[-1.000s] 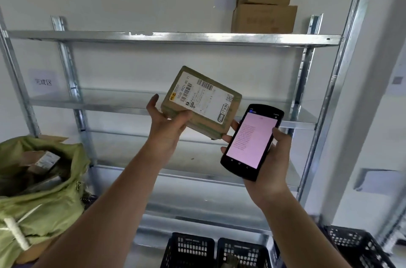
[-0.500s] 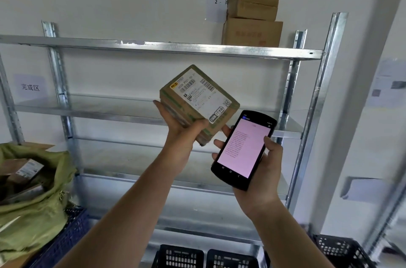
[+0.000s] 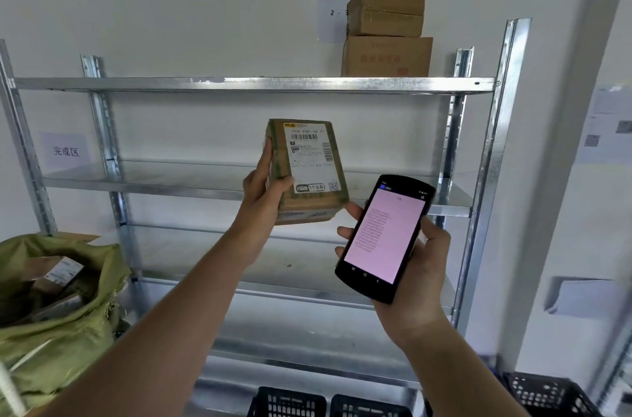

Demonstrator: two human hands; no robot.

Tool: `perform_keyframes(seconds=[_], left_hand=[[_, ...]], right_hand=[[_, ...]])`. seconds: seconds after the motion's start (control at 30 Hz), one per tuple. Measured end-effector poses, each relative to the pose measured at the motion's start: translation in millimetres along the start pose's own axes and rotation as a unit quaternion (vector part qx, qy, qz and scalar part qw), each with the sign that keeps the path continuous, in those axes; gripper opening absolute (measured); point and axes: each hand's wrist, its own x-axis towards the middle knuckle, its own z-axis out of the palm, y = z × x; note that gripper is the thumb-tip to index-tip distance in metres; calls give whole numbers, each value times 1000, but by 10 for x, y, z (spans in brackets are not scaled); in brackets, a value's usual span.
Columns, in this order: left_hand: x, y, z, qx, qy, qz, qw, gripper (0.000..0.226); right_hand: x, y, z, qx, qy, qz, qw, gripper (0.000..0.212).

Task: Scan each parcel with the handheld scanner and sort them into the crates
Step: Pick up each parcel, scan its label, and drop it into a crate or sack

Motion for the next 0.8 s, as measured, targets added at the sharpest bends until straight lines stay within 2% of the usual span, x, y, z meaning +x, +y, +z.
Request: perform_keyframes(seconds=[0.13,0.27,0.47,0.67,0.8], left_hand=[[9,3,-89,74,-59,28,995,64],[40,8,-134,125,-65,59,988,65],[47,59,-148,190,-96,109,971,69],[61,-13,-167,208,-142,151,956,82],[56,-68,-211,217,-141,157,953,73]], right_hand=[[2,-207,-2,-11,-21,26,999,60],[11,-408,3,-45,-44,47,997,62],[-27,-677,-6,-70,-103,144,982,63],[-92,-661,35,-68,-118,189,973,61],[-101,-636,41,-59,-133,208,967,62]])
